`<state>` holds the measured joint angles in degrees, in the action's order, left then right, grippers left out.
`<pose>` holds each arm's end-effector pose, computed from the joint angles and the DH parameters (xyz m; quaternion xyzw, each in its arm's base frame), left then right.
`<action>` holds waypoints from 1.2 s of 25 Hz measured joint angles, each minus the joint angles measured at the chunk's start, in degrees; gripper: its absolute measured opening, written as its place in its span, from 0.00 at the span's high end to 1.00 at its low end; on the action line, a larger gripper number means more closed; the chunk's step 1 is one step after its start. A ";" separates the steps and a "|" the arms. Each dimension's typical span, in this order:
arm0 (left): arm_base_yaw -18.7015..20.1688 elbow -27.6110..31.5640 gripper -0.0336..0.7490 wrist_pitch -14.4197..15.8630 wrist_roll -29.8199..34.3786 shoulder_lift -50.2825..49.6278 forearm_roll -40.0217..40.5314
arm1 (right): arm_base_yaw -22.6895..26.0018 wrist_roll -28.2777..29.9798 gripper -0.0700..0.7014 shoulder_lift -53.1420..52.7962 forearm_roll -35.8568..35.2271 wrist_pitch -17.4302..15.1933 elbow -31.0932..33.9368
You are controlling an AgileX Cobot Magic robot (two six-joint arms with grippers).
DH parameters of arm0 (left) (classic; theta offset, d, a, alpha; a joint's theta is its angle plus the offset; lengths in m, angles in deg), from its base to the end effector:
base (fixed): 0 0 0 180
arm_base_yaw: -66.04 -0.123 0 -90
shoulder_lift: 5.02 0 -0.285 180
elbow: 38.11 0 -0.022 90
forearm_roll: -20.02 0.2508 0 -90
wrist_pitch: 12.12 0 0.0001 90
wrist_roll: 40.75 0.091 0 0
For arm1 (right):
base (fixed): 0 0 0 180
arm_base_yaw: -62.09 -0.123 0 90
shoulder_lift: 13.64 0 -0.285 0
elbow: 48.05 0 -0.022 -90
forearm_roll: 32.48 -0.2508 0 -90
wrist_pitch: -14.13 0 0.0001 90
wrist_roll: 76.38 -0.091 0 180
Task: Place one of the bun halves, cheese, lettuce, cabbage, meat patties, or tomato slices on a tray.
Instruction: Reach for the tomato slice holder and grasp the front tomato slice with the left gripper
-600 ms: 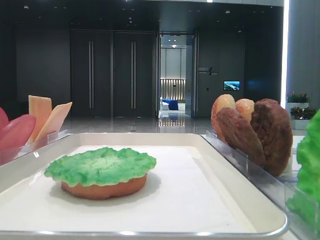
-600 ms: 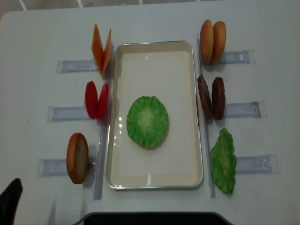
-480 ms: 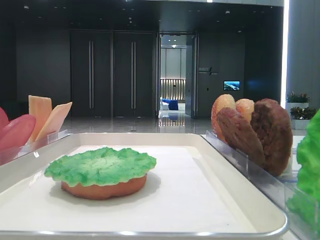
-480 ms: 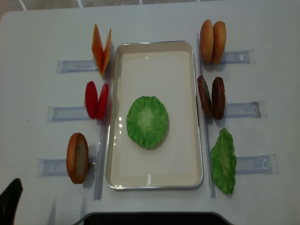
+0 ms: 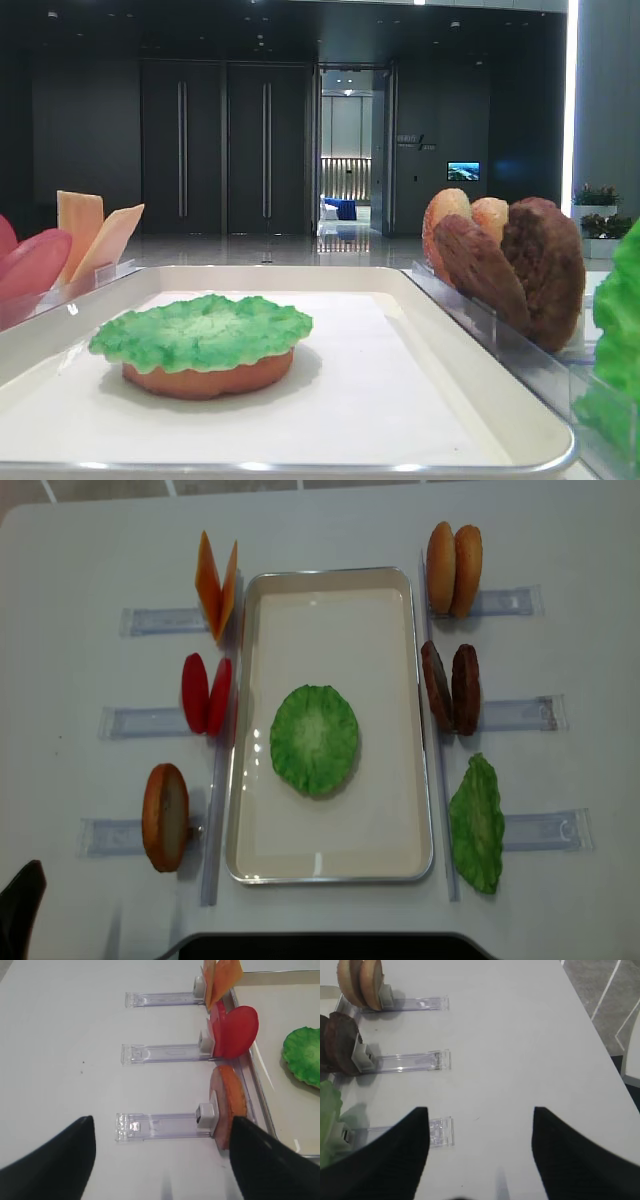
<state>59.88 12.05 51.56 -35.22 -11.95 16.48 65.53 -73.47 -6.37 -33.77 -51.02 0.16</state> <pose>-0.0057 -0.0057 0.2656 -0.0030 0.8689 0.0196 0.4945 -0.0102 0.0025 0.2729 0.0031 0.8687 -0.0162 0.4951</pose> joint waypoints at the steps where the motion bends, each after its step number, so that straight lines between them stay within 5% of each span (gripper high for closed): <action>1: 0.00 0.00 0.16 0.00 0.00 0.00 0.00 | 0.00 0.00 0.36 0.00 0.00 0.00 0.00; 13: 0.00 0.00 0.30 0.00 0.00 0.00 0.00 | 0.00 0.00 0.36 0.00 0.00 0.00 0.00; 22: 0.00 0.00 0.31 0.00 -0.07 0.00 0.00 | 0.00 0.00 0.36 0.00 0.00 0.00 0.00; 30: 0.00 -3.25 0.31 0.01 -10.00 -11.29 -0.17 | 0.00 0.00 0.36 0.00 0.00 0.00 0.00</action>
<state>59.88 8.80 51.57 -45.22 -23.24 16.31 65.53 -73.47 -6.37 -33.77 -51.02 0.16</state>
